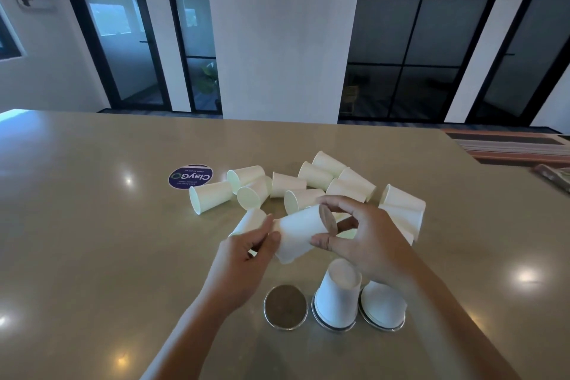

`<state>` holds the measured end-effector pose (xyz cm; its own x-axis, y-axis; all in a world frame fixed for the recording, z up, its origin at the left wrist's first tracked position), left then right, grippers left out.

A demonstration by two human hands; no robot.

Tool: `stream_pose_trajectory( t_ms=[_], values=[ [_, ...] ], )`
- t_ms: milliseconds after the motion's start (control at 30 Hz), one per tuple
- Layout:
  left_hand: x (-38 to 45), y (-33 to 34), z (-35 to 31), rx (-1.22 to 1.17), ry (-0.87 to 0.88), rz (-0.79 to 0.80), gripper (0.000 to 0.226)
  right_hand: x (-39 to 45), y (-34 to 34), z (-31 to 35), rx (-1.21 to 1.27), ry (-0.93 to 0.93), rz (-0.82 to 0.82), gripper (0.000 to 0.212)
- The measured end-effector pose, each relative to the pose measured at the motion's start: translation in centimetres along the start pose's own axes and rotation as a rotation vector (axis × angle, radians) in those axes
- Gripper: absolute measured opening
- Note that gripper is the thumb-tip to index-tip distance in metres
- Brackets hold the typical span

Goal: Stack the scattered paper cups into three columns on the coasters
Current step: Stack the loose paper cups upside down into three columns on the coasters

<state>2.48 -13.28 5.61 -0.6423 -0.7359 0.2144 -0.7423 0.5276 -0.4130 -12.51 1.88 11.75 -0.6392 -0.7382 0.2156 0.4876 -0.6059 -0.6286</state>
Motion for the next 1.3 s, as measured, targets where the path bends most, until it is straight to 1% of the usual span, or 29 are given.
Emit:
stream_pose_trajectory(
  t_ms=[33, 67, 133, 233, 300, 400, 500, 633, 700, 833, 967, 1033, 1167, 1200, 1267, 1300],
  values=[
    [-0.2, 0.0, 0.1, 0.096, 0.012, 0.040, 0.035, 0.0, 0.0, 0.3, -0.039, -0.008, 0.006, 0.055],
    [-0.4, 0.0, 0.3, 0.213, 0.039, 0.078, 0.039, 0.0, 0.1, 0.5, -0.081, -0.017, 0.017, 0.055],
    [-1.0, 0.1, 0.6, 0.388, 0.104, 0.140, 0.055, 0.0, 0.8, 0.7, -0.168, -0.033, 0.051, 0.055],
    [-2.0, 0.3, 1.4, 0.455, 0.121, 0.159, 0.054, -0.2, 2.5, 1.0, -0.279, -0.052, 0.124, 0.060],
    [-2.5, 0.5, 2.3, 0.482, 0.107, 0.168, 0.050, -0.5, 3.8, 1.4, -0.341, -0.091, 0.169, 0.058],
    [-3.4, 0.9, 3.5, 0.465, 0.051, 0.211, 0.050, -0.8, 5.3, 2.1, -0.428, -0.162, 0.204, 0.049],
    [-4.0, 1.3, 4.1, 0.410, 0.034, 0.244, 0.037, -1.1, 6.3, 2.6, -0.474, -0.200, 0.230, 0.048],
    [-4.2, 1.7, 5.3, 0.414, 0.037, 0.258, 0.044, -1.2, 7.0, 2.8, -0.506, -0.236, 0.248, 0.054],
    [-4.1, 1.8, 5.5, 0.414, 0.043, 0.263, 0.044, -1.2, 7.1, 2.8, -0.516, -0.243, 0.264, 0.054],
    [-3.9, 2.0, 5.2, 0.425, 0.071, 0.294, 0.033, -1.3, 7.4, 2.6, -0.527, -0.234, 0.291, 0.054],
    [-3.9, 2.2, 5.1, 0.446, 0.060, 0.310, 0.033, -1.1, 7.7, 2.1, -0.523, -0.221, 0.288, 0.053],
    [-3.8, 2.0, 5.1, 0.451, 0.051, 0.324, 0.035, -1.1, 7.7, 1.9, -0.525, -0.214, 0.304, 0.058],
    [-2.8, 1.1, 4.8, 0.409, 0.051, 0.406, 0.039, -1.1, 7.4, 1.8, -0.497, -0.177, 0.369, 0.083],
    [-2.5, 0.8, 5.0, 0.407, 0.035, 0.439, 0.043, -1.0, 7.2, 1.8, -0.468, -0.161, 0.376, 0.088],
    [-1.7, -0.4, 5.4, 0.415, -0.030, 0.494, 0.064, -0.9, 6.8, 1.5, -0.387, -0.121, 0.404, 0.094],
    [-1.3, -1.0, 5.5, 0.419, -0.061, 0.515, 0.069, -0.9, 6.6, 1.3, -0.345, -0.099, 0.423, 0.095]
  ],
)
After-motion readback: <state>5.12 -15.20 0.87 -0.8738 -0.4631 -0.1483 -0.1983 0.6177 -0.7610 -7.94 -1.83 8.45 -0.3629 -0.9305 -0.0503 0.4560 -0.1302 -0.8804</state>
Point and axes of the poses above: each hand's wrist, its own x-axis towards the middle knuckle, its own y-axis out of the palm, z = x × y, the point moved 6 cm from there along x, towards the middle knuckle, and after that the axes turned 4 degrees about -z, right-handed, at the moved point
